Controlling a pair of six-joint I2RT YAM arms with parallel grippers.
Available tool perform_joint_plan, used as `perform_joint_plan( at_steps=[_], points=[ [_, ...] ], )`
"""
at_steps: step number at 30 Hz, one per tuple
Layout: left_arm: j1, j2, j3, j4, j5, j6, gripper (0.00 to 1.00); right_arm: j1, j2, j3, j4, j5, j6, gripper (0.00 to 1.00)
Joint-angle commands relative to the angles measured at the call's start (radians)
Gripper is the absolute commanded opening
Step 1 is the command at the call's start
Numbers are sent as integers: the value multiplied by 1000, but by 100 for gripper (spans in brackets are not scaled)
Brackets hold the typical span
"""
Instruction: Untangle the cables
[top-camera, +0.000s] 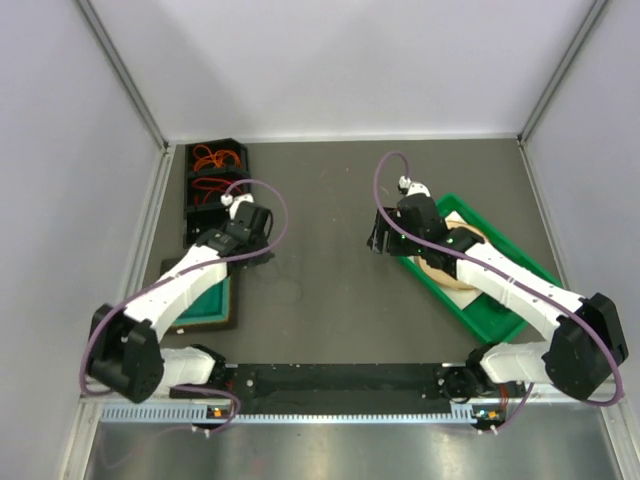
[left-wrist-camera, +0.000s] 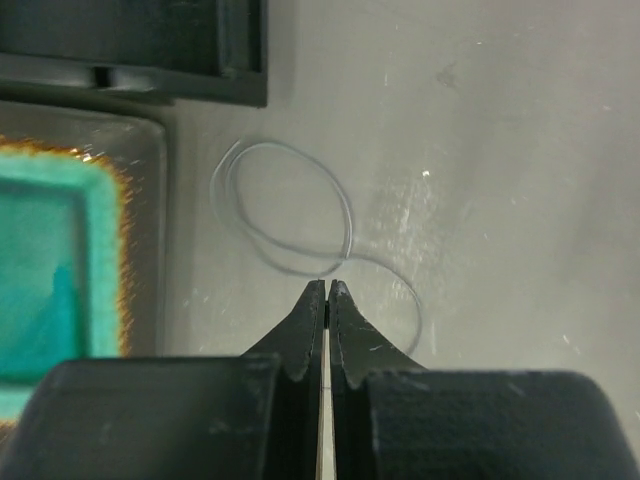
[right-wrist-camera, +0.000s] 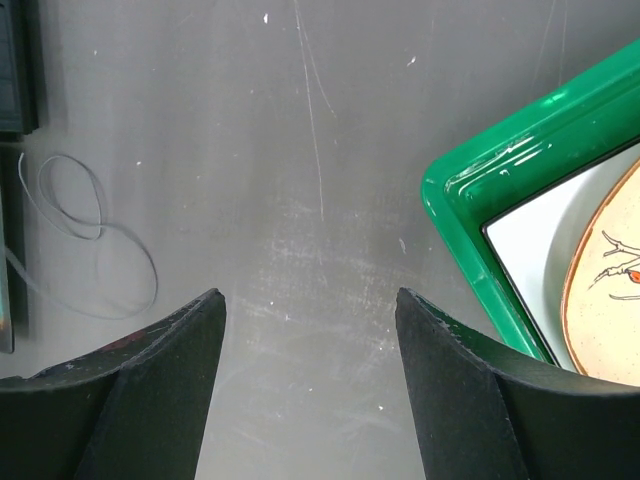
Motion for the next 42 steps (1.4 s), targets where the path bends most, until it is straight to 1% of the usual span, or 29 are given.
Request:
perform_joint_plan(
  at_steps=[1, 4, 5, 6, 8, 11, 14, 16, 18, 21, 22, 24, 25, 27, 31, 36, 39, 42],
  points=[
    [-39, 118, 28, 117, -88, -28, 7, 9, -3, 3, 34, 4, 7, 68],
    [-51, 191, 67, 94, -99, -17, 22, 8, -10, -6, 30, 15, 9, 68],
    [-54, 204, 70, 93, -102, -17, 33, 8, -12, -7, 28, 18, 9, 68],
    [-60, 220, 73, 86, -108, -19, 37, 9, -15, -12, 28, 19, 10, 68],
    [-63, 226, 70, 83, -114, -25, 51, 8, -16, -14, 28, 22, 10, 68],
    [-65, 221, 71, 63, -134, -43, 68, 9, -15, -15, 30, 21, 12, 68],
    [-65, 206, 62, 46, -148, -78, 73, 8, -10, -14, 33, 19, 10, 68],
    [-67, 205, 45, 59, -138, -81, 76, 9, -7, -11, 34, 18, 10, 68],
    [-76, 232, 36, 59, -134, -84, 77, 8, -3, -8, 37, 12, 10, 68],
    [-102, 273, 39, 36, -166, -112, 80, 9, 0, -3, 36, 8, 10, 68],
    [-106, 278, 39, 31, -178, -124, 85, 9, -1, -3, 31, 12, 10, 68],
    [-109, 283, 35, 11, -227, -173, 91, 9, -6, -6, 31, 18, 10, 68],
    [-108, 283, 31, 4, -247, -189, 95, 9, -6, -6, 30, 18, 9, 68],
    [-108, 278, 22, 2, -284, -221, 96, 9, -4, -7, 25, 18, 9, 68],
    [-109, 290, 16, 16, -303, -233, 98, 9, -6, -7, 27, 16, 9, 68],
    [-94, 329, 8, 49, -292, -226, 99, 9, -6, -6, 27, 18, 9, 68],
    [-71, 367, 15, 59, -260, -221, 99, 6, -7, -6, 25, 18, 7, 68],
    [-57, 387, 1, 117, -185, -195, 99, 8, -13, -7, 20, 22, 4, 68]
  ],
)
